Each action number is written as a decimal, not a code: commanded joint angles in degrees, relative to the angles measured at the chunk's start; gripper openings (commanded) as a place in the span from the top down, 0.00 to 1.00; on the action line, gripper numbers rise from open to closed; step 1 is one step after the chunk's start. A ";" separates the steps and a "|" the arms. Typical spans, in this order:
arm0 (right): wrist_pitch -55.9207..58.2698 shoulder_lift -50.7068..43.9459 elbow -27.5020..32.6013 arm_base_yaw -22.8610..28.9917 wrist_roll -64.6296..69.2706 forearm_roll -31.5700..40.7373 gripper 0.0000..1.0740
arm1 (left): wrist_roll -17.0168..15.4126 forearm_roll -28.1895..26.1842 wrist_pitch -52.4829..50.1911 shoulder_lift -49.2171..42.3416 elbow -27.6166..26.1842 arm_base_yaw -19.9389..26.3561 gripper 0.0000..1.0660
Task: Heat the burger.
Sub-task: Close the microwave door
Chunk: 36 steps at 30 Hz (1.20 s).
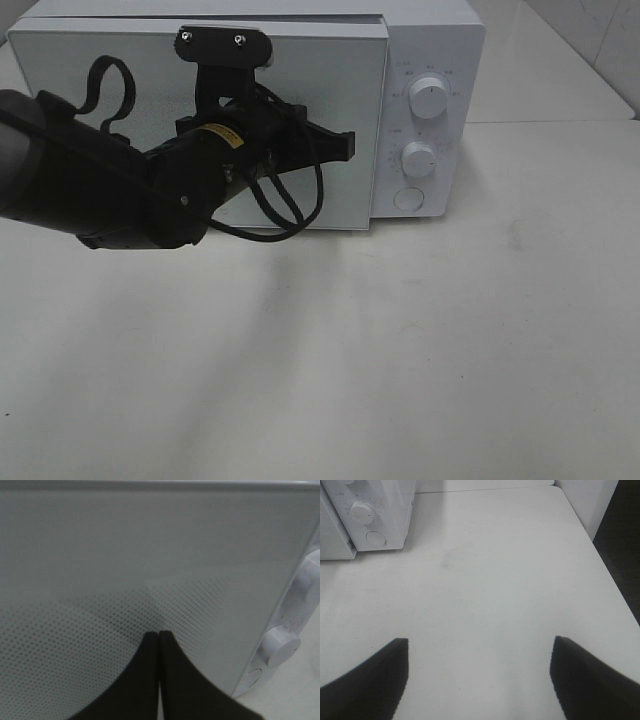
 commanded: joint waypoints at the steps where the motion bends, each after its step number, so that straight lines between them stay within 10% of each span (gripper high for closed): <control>1: -0.11 -1.49 0.11 -0.46 0.17 0.17 0.30 | 0.46 -0.69 -0.52 0.17 -1.55 1.43 1.00; 36: -0.11 -1.49 0.11 -0.46 0.29 0.17 0.30 | 2.01 0.52 13.46 1.15 -8.59 4.13 1.00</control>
